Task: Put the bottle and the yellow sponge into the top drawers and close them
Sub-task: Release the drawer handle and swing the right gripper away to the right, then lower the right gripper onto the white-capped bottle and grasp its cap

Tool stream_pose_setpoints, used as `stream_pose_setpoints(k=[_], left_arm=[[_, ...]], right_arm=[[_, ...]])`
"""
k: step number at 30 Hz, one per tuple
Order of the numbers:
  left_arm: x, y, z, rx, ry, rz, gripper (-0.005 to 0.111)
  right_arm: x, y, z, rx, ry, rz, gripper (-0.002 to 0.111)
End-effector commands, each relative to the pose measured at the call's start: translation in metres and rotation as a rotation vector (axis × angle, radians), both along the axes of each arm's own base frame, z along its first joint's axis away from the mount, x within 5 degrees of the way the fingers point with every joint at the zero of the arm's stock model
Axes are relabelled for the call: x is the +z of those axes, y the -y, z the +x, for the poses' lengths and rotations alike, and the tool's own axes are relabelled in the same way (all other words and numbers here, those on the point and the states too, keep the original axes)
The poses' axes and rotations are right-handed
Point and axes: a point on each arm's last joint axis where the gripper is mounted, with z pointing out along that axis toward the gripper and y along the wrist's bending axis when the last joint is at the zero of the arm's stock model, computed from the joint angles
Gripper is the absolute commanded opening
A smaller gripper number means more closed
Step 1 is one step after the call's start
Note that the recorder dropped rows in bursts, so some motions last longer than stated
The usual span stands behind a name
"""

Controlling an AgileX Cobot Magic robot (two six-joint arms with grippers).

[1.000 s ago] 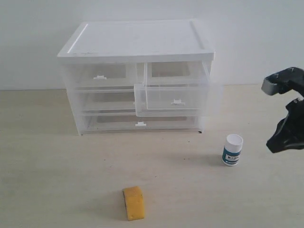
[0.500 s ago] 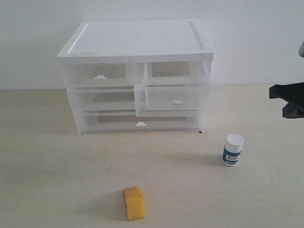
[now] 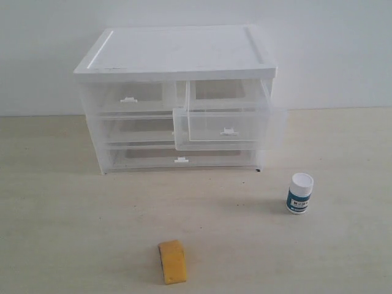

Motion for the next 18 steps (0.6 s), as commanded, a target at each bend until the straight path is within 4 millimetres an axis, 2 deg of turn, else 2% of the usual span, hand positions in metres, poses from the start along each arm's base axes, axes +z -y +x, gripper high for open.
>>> stream_pose_setpoints(k=[1, 6, 9, 12, 18], left_arm=[[0.000, 0.000, 0.000, 0.002, 0.008, -0.007, 0.004], [0.000, 0.000, 0.000, 0.002, 0.008, -0.007, 0.004], [0.000, 0.000, 0.000, 0.002, 0.008, -0.007, 0.004], [0.000, 0.000, 0.000, 0.002, 0.008, -0.007, 0.004], [0.000, 0.000, 0.000, 0.002, 0.008, -0.007, 0.004]], right_arm=[[-0.015, 0.010, -0.004, 0.053, 0.141, -0.243, 0.000], [-0.038, 0.008, -0.014, -0.041, 0.509, -0.294, 0.000], [-0.048, 0.006, -0.027, -0.070, 0.637, -0.319, 0.000], [-0.052, 0.001, -0.033, -0.105, 0.733, -0.260, 0.000], [-0.052, -0.036, -0.037, 0.243, 0.902, -0.041, 0.000]])
